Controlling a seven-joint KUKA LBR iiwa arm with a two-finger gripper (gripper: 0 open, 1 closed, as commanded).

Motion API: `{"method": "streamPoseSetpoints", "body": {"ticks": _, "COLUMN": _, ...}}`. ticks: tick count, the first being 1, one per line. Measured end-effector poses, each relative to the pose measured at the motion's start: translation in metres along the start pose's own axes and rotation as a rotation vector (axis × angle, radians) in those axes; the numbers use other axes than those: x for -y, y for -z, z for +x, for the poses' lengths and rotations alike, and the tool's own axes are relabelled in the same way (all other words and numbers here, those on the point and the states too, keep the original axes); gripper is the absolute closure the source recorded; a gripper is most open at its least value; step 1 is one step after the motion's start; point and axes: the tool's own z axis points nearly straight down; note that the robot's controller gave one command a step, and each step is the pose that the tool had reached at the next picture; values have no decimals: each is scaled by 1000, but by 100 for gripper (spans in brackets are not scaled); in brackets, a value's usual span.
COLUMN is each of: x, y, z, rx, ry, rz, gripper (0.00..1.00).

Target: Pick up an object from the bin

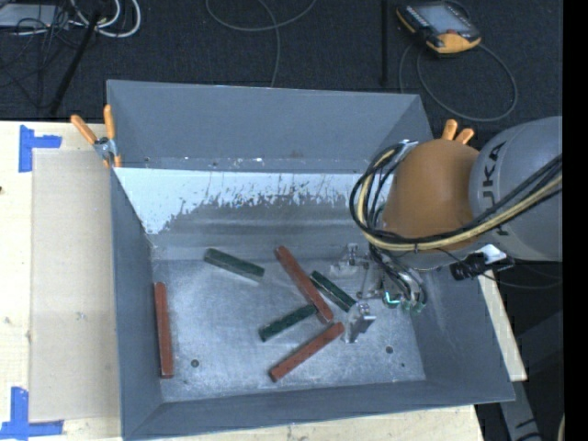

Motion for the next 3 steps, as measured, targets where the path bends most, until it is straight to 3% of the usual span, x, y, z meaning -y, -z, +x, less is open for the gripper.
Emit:
{"method": "streamPoseSetpoints", "body": {"ticks": 1, "x": 0, "y": 3, "z": -2, "rx": 6, "ry": 0, "rz": 0, "gripper": 0}}
{"method": "streamPoseSetpoints", "body": {"ticks": 2, "x": -16, "y": -58, "z": 38, "rx": 15, "ry": 313, "rz": 1, "gripper": 100}}
{"method": "streamPoseSetpoints", "body": {"ticks": 3, "x": -16, "y": -58, "z": 38, "rx": 15, "ry": 313, "rz": 1, "gripper": 100}}
